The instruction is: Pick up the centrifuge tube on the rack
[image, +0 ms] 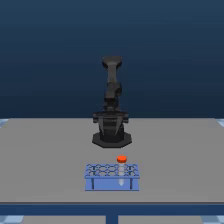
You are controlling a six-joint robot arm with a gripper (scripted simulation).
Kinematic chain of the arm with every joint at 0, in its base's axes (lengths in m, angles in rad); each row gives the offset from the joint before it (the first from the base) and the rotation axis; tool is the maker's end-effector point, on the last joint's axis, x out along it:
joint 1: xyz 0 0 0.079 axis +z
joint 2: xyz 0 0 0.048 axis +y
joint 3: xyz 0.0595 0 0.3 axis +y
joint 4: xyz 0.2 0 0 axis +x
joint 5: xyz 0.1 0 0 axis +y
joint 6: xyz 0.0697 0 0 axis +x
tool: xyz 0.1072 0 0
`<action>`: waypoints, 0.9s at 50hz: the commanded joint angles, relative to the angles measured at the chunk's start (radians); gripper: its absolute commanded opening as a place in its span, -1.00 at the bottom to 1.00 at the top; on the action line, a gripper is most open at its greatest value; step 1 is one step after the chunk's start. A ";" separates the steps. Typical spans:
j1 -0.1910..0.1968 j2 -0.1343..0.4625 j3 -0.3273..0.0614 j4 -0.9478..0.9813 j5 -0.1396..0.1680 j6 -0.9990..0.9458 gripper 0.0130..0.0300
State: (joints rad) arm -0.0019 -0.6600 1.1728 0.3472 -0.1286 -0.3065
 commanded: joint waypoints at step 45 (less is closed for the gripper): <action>0.134 0.400 -0.307 0.540 -0.031 -0.506 1.00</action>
State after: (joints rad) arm 0.1257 -0.2675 0.8747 0.8653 -0.1641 -0.7782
